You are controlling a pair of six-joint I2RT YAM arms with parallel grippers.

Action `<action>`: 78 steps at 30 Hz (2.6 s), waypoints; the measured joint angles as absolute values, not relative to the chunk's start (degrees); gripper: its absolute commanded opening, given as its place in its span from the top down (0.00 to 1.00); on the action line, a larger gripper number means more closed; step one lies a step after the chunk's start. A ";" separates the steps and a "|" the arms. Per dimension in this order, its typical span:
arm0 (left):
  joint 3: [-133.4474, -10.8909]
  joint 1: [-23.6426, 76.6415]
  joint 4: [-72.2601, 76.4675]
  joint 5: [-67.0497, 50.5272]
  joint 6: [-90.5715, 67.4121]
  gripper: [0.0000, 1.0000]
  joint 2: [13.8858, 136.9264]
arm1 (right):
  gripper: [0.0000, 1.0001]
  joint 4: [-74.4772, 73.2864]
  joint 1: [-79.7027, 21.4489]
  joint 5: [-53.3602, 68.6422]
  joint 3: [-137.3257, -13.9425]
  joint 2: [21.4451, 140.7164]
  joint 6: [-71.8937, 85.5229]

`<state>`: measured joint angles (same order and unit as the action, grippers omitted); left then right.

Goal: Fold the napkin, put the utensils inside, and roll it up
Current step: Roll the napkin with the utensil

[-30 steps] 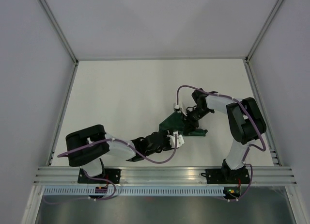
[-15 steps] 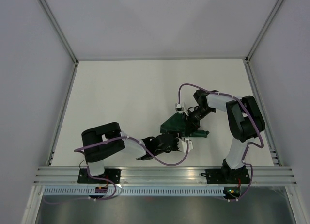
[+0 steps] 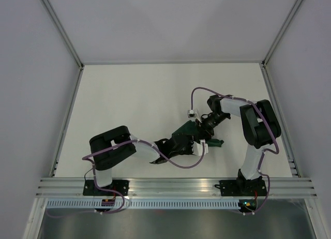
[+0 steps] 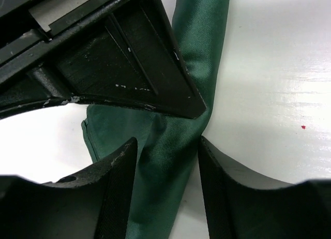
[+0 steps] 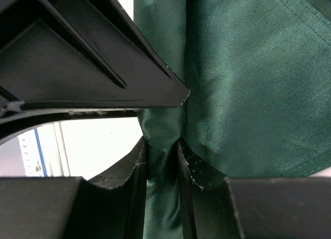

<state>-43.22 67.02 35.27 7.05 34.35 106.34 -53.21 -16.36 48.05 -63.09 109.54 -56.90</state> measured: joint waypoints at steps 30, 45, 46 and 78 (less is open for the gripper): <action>-52.75 56.12 20.47 -19.86 18.24 0.98 108.79 | 0.41 -47.53 -11.86 43.53 -60.18 93.25 -50.96; -63.68 45.25 10.33 -46.98 7.90 0.95 117.43 | 0.33 -30.85 -13.76 37.10 -36.03 62.17 -48.88; -64.36 44.82 9.67 -48.34 7.35 0.95 118.02 | 0.32 -29.06 -15.75 35.40 -33.89 60.97 -48.62; -69.43 42.81 -3.20 -58.26 1.96 0.61 121.51 | 0.86 -7.33 -38.50 13.89 -23.70 67.29 -46.96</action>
